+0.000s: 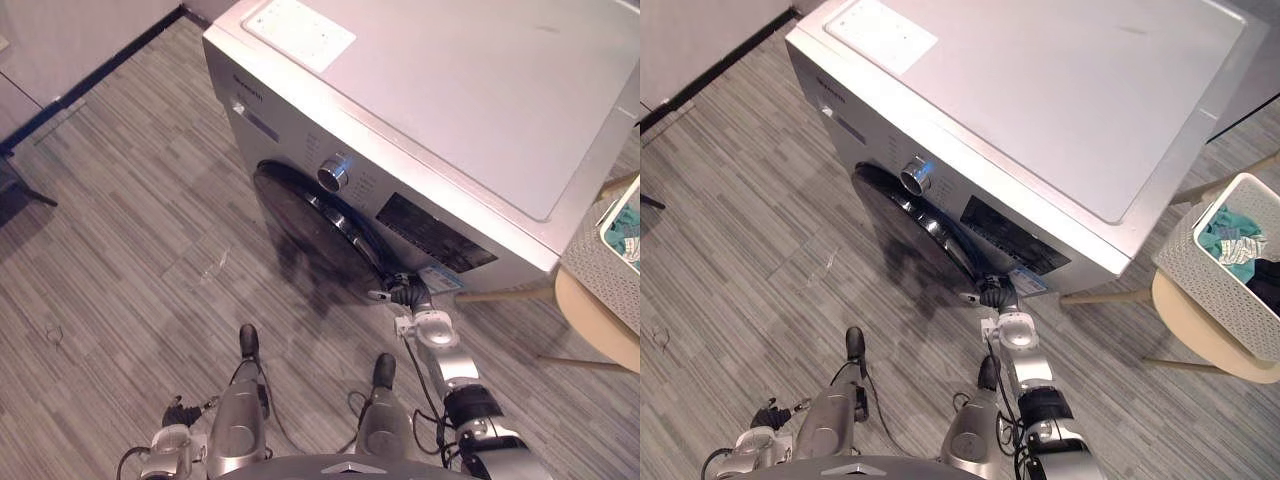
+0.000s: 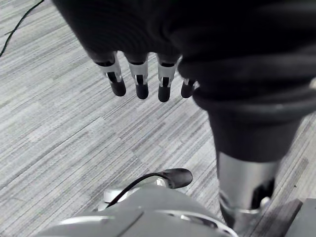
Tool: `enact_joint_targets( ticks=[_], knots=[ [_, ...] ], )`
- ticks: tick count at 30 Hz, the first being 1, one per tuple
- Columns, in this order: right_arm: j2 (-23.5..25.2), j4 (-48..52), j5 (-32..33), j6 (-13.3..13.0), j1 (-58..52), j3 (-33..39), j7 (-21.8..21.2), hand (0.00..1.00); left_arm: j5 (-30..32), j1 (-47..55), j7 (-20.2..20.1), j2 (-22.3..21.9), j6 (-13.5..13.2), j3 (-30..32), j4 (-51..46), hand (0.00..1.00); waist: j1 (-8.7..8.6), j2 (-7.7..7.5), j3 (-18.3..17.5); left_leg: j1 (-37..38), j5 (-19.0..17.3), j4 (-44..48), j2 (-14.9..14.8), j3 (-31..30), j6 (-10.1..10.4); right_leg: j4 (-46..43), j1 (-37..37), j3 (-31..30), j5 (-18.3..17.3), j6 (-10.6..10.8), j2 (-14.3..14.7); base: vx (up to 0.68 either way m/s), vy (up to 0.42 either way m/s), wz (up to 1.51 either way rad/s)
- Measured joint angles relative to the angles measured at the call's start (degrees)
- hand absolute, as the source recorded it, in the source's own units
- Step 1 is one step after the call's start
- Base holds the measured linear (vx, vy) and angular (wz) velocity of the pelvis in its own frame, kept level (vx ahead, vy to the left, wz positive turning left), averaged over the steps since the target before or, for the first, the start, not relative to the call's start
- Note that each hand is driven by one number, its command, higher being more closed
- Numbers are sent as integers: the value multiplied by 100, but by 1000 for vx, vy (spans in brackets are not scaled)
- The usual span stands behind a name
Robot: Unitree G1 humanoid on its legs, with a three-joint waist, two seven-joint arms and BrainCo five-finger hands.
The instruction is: Pick up the laundry basket with both hands and put the clothes into the washing machine.
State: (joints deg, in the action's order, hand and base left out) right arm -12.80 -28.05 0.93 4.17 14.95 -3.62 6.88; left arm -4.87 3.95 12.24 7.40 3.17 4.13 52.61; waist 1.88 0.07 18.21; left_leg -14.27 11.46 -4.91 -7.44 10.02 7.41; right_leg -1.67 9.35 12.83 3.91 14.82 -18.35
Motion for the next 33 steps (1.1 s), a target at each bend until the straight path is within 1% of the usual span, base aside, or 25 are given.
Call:
enact_joint_targets(
  ticks=[3,4,6,7,9,11,12,17,19,20,23,26,29,31,33],
  knots=[
    [122,2,-125,0,86,-431,-53,0,-10,-1,5,-15,1,-25,-11,0,39,-1,6,-17,1,1,3,-4,1,43,-14,32,16,-20,0,19,-2,2],
    [179,6,-140,0,93,-720,-73,0,-9,-1,10,-21,6,-25,-5,0,39,-3,6,-9,14,1,1,-13,24,41,-33,44,37,-49,4,84,-20,0],
    [193,13,-137,-23,-2,-1093,-195,0,-7,-2,19,-15,15,-14,42,0,29,-32,22,45,31,2,-10,-20,4,40,-65,47,37,-41,11,84,-26,-5],
    [213,13,-139,-19,-28,-1352,-269,0,2,-7,26,-15,22,-8,56,0,11,-32,23,80,34,3,-21,-20,2,38,-100,53,67,12,21,77,-33,-6],
    [234,12,-136,-14,-43,-1809,-332,0,4,-23,31,-23,26,30,99,0,22,-32,22,134,14,3,-51,-20,27,29,-146,58,45,15,47,57,-31,-2],
    [349,12,-108,-8,-2,-2284,-494,0,5,-51,76,-38,45,39,100,0,84,-33,23,130,14,4,-87,-56,28,-44,-122,72,-6,-11,71,9,-13,2],
    [376,6,-93,23,-6,-2380,-514,0,5,-66,104,-41,63,39,102,0,105,-33,23,133,14,4,-89,-70,30,-92,-121,77,-35,-10,70,6,-15,13],
    [568,14,503,50,182,-3060,-794,0,3,-136,159,-76,75,141,114,0,271,-79,50,130,27,2,-107,-224,54,-444,-121,222,-252,-40,55,-26,-2,19],
    [779,28,827,-22,460,-3381,-950,0,3,-142,204,-95,74,209,159,0,344,-116,70,129,15,2,-104,-283,83,-551,-118,264,-313,-52,42,-55,4,13],
    [846,73,930,-63,556,-3450,-987,0,3,-145,214,-98,75,218,206,0,370,-126,75,124,15,2,-101,-303,81,-567,-122,287,-338,-90,37,-40,6,9],
    [991,309,1187,-203,757,-3634,-1075,0,-4,-138,242,-128,110,260,232,0,456,-159,88,86,29,2,-83,-405,61,-669,-129,382,-425,-76,15,-35,0,18],
    [1036,309,1339,-225,898,-3828,-1186,0,-13,-135,243,-140,131,296,262,0,551,-204,88,84,59,3,-34,-529,80,-748,-195,518,-458,-44,-39,-6,-9,20],
    [1040,292,1342,-227,897,-3939,-1188,0,-84,-128,245,-166,130,382,265,0,602,-239,81,85,106,3,17,-737,30,-759,-379,749,-524,-33,-59,10,-16,36],
    [1049,287,1343,-227,897,-3959,-1187,0,-137,-109,243,-175,129,449,267,0,611,-256,77,85,115,4,40,-895,39,-772,-522,938,-582,-28,-59,-1,-37,42],
    [1062,286,1344,-227,896,-3954,-1187,0,-172,-70,242,-180,130,478,298,0,640,-308,46,80,115,3,50,-991,43,-808,-569,1021,-638,-33,-59,-14,-49,30]
  ],
)
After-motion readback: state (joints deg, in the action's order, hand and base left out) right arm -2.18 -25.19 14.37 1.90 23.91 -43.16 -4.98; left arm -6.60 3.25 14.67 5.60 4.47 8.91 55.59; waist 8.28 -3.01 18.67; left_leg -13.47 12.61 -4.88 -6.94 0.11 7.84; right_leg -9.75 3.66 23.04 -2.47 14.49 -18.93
